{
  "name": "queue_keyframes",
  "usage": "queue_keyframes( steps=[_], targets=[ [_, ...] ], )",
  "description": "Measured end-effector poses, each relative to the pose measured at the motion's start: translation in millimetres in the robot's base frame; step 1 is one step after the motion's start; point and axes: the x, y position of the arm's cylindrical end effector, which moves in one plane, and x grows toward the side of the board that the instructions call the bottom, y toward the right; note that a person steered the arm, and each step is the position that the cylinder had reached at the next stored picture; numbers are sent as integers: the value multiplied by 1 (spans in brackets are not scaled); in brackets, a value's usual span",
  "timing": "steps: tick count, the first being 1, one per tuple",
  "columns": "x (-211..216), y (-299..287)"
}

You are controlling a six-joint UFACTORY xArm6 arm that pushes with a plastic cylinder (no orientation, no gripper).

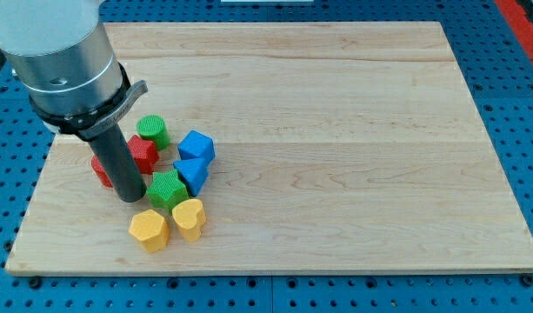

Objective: Place green blocks towards left centre of the board

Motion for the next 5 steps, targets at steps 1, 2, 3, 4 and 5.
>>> queue_keyframes(
  steps=[1, 2, 3, 4, 5],
  targets=[
    [0, 0],
    [0, 0],
    [0, 26],
    [-3, 98],
    [-24, 90]
  ],
)
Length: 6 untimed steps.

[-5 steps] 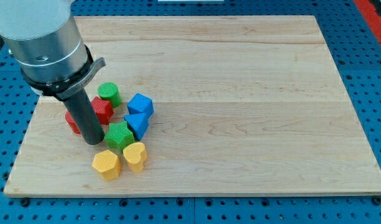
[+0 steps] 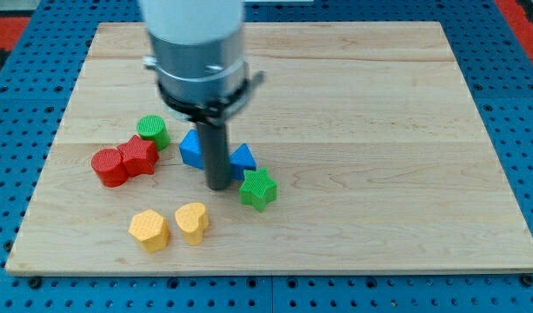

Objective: Place green blocks towards left centre of the board

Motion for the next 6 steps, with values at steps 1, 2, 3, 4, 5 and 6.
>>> queue_keyframes(
  steps=[1, 2, 3, 4, 5, 6],
  targets=[
    [-37, -1],
    [-53, -7],
    [-36, 10],
    [-30, 8],
    [-2, 9],
    [24, 8]
  ],
)
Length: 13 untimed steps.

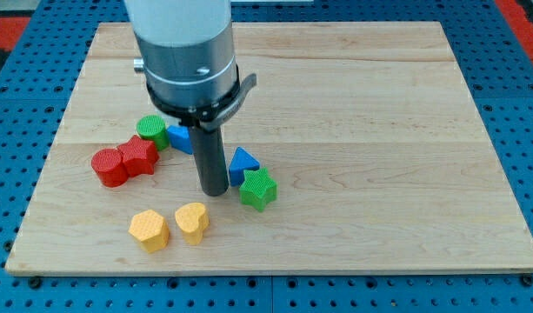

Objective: Place green blocks towards left centre of the board

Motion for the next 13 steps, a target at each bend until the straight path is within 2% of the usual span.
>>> queue_keyframes(
  steps=[1, 2, 3, 4, 5, 6, 7, 8, 9, 10, 11, 12, 13],
  targets=[
    [22, 11],
    [9, 95],
    [-64, 131],
    [-79, 132],
    [-37, 142],
    [-87, 61],
    [-158, -29],
    [-163, -57],
    [-138, 49],
    [-121, -15],
    [-144, -73],
    [-140, -136],
    [-135, -153]
  ],
)
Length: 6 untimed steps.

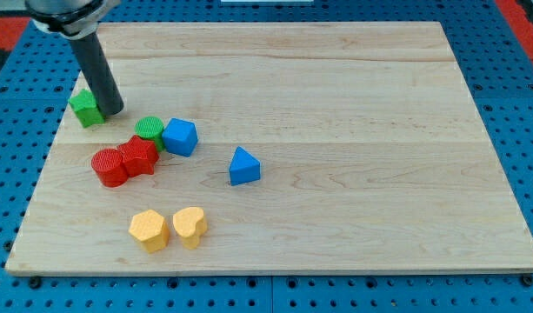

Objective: Place green blocks towards left centre of the board

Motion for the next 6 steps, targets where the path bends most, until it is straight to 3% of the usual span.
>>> queue_keyframes(
  steps=[1, 2, 5, 6],
  targets=[
    [61, 7],
    [78, 46],
    [17, 87],
    [19, 148]
  ],
)
